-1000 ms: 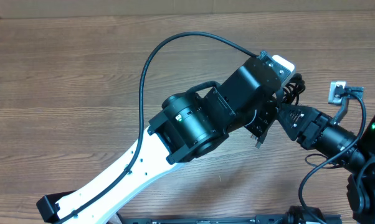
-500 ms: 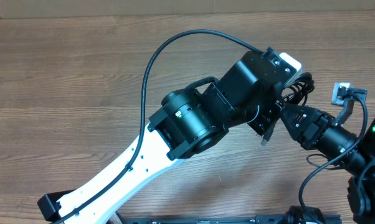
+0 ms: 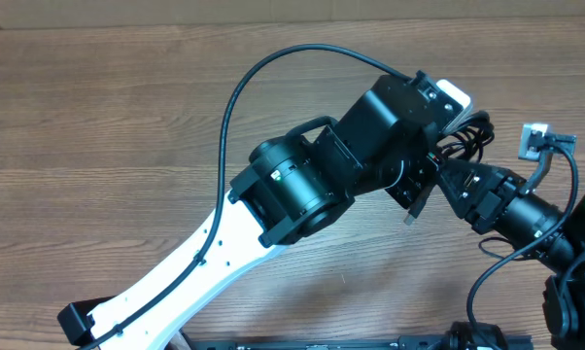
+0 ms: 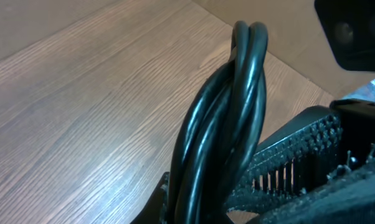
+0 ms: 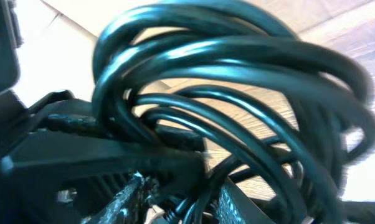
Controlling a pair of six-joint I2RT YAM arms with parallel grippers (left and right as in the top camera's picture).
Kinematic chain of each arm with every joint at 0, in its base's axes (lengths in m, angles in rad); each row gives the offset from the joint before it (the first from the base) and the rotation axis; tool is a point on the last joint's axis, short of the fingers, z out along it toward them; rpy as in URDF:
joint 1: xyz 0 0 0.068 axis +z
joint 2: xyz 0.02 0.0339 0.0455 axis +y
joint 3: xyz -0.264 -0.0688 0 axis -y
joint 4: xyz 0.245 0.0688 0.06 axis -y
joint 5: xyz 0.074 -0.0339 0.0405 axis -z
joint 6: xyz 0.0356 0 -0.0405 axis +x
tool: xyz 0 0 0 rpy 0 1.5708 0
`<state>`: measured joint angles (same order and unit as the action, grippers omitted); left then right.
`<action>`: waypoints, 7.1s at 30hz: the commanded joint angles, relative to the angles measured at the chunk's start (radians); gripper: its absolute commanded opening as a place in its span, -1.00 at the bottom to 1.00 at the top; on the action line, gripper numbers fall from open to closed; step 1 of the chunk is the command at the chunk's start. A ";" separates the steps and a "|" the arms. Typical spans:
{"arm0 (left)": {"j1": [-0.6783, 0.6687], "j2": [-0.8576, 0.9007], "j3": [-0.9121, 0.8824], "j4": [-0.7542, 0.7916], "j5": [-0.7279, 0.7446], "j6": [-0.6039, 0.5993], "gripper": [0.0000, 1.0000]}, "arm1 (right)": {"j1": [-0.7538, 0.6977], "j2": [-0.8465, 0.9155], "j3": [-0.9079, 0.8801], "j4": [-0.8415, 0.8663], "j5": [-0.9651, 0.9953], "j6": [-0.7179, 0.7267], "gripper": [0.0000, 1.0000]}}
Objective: Untangle cables
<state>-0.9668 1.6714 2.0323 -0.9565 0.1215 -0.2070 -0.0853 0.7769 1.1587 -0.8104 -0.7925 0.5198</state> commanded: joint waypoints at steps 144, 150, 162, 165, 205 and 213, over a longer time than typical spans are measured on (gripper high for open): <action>0.287 -0.076 0.007 -0.171 0.339 0.235 -0.91 | -0.177 0.065 0.020 -0.449 0.373 -0.060 0.92; 0.286 -0.076 0.007 -0.208 0.350 0.234 -0.92 | -0.177 0.065 0.020 -0.414 0.051 -0.381 1.00; 0.284 -0.076 0.006 -0.251 0.458 0.234 -0.91 | -0.177 0.065 0.020 -0.286 -0.100 -0.417 1.00; 0.273 -0.076 0.006 -0.249 0.496 0.236 -0.92 | -0.177 0.065 0.020 -0.275 -0.100 -0.417 1.00; 0.214 -0.075 0.006 -0.356 0.816 0.477 -0.92 | -0.178 0.065 0.020 -0.257 0.623 -0.193 1.00; 0.234 -0.076 0.006 -0.363 0.682 0.407 -0.92 | -0.178 0.065 0.020 -0.353 0.672 -0.193 1.00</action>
<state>-0.7452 1.6211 2.0239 -1.3205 0.8318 0.2356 -0.2554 0.8455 1.1725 -1.1545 -0.1638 0.3157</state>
